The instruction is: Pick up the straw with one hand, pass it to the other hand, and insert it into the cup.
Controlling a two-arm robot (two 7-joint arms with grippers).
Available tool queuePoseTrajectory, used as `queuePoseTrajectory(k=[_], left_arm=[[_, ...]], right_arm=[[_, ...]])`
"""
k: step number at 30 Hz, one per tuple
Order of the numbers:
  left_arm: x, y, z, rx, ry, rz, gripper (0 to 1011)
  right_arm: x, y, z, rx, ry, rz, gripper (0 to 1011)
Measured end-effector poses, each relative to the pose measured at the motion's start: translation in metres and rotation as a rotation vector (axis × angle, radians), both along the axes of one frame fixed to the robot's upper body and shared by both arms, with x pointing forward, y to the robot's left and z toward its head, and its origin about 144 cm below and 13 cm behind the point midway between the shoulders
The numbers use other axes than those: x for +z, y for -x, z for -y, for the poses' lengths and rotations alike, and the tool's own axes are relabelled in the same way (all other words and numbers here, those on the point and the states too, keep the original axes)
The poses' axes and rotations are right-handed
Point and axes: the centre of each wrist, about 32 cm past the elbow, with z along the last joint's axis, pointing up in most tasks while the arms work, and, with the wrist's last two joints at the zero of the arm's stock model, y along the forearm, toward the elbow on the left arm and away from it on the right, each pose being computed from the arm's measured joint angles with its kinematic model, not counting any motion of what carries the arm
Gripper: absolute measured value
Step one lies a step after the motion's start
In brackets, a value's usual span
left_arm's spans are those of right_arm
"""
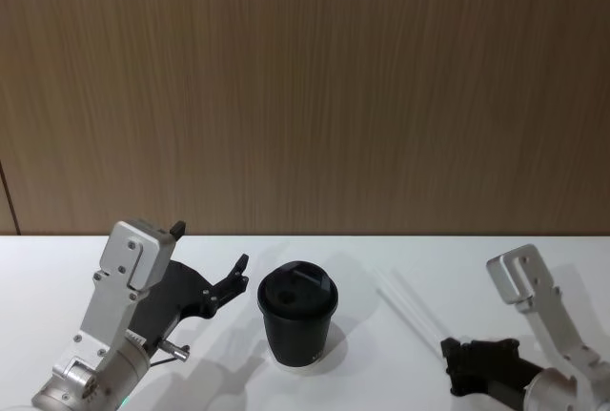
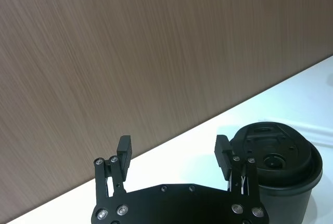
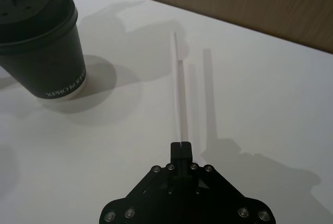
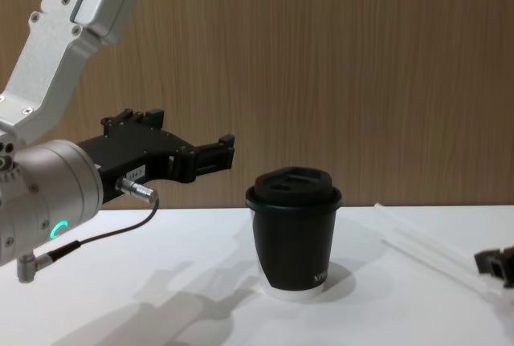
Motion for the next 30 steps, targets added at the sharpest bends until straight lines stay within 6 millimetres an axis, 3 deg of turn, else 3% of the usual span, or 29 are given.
queuePoseTrajectory(k=[18,30], left_arm=[[0.001,0.0,0.0,-0.006,0.0,0.001,1003],[0.022,-0.001,0.001,-0.1,0.006,0.03,1003]], right_arm=[[0.023,0.0,0.014,-0.069,-0.09,0.22,0],[0.034,0.015,0.02,-0.051,-0.208,0.355,0]])
